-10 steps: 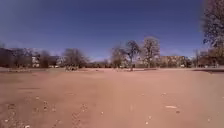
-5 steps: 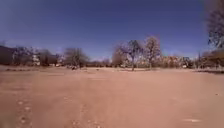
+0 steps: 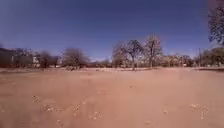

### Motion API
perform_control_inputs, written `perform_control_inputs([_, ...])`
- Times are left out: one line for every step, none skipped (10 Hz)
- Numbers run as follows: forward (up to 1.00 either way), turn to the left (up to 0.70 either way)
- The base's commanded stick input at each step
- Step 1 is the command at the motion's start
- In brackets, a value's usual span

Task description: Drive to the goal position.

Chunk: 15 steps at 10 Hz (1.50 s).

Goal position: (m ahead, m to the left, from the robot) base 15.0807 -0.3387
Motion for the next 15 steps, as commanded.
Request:
perform_control_inputs([1.00, 0.00])
perform_control_inputs([1.00, 0.00])
perform_control_inputs([1.00, 0.00])
perform_control_inputs([1.00, 0.00])
perform_control_inputs([1.00, 0.00])
perform_control_inputs([1.00, 0.00])
perform_control_inputs([1.00, 0.00])
perform_control_inputs([1.00, 0.00])
perform_control_inputs([1.00, 0.00])
perform_control_inputs([1.00, 0.00])
perform_control_inputs([1.00, 0.00])
perform_control_inputs([1.00, 0.00])
perform_control_inputs([1.00, 0.00])
perform_control_inputs([1.00, 0.00])
perform_control_inputs([1.00, 0.00])
